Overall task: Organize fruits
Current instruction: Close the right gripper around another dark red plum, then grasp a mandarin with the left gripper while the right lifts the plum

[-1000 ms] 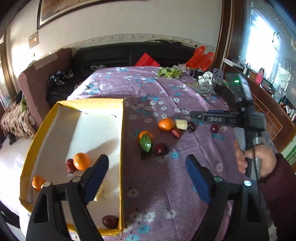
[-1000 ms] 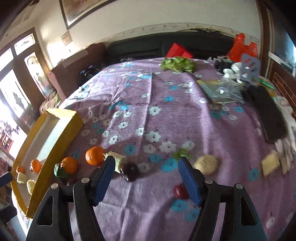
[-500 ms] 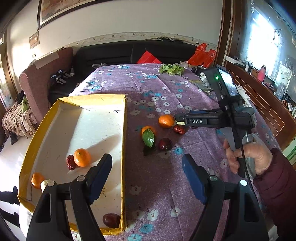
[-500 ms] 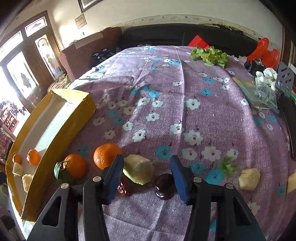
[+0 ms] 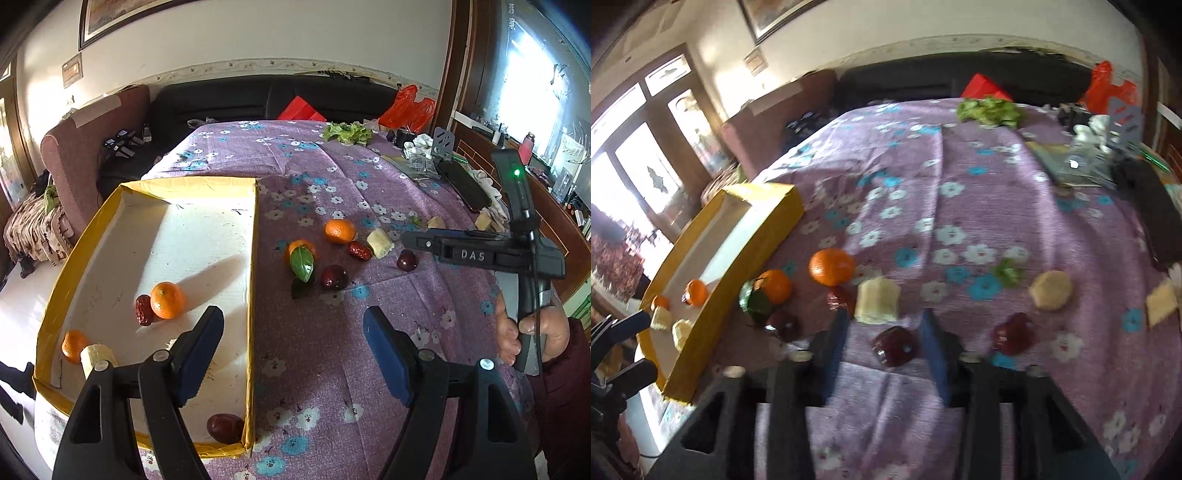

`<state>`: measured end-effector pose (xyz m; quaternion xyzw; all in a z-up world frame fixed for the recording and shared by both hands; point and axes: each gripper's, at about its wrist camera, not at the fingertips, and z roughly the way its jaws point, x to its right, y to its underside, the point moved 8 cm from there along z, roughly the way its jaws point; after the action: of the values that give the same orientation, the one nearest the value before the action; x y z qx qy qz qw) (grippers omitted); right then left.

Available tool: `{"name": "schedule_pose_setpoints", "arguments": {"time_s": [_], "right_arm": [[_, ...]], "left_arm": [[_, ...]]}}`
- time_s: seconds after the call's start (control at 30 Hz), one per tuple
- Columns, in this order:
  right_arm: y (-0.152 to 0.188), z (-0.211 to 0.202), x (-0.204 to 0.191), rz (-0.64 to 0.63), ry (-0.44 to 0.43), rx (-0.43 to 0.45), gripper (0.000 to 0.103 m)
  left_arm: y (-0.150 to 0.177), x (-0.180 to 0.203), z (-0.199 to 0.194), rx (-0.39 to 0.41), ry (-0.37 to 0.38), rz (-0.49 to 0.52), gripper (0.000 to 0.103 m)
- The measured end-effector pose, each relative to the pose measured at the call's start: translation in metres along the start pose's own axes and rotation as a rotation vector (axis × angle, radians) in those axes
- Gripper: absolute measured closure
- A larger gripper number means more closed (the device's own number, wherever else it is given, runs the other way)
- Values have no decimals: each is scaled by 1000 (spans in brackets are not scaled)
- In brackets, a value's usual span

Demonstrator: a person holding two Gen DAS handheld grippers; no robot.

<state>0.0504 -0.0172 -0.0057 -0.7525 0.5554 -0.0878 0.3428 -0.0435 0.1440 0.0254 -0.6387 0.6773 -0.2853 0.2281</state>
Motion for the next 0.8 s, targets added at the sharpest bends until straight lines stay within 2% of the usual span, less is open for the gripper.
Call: {"name": "schedule_pose_setpoints", "arguments": {"time_s": [0.03, 0.2, 0.27, 0.33, 0.47, 0.6, 0.8], "right_arm": [[2, 2, 4, -6, 20, 4, 34], [16, 22, 1, -23, 18, -58, 37], [23, 28, 0, -50, 53, -84, 56], [27, 27, 0, -87, 106, -83, 71], [24, 21, 8, -39, 86, -61, 71], [16, 14, 22, 25, 64, -39, 70], [14, 19, 35, 86, 44, -54, 70]], "left_arm": [[0, 1, 1, -2, -1, 1, 25], [-4, 8, 9, -6, -19, 25, 25], [-6, 11, 14, -15, -16, 26, 25], [-12, 15, 20, -24, -6, 25, 25], [-33, 28, 41, -46, 14, 33, 25], [-63, 38, 81, -102, 40, 15, 25], [-82, 43, 142, -165, -3, 23, 25]]}}
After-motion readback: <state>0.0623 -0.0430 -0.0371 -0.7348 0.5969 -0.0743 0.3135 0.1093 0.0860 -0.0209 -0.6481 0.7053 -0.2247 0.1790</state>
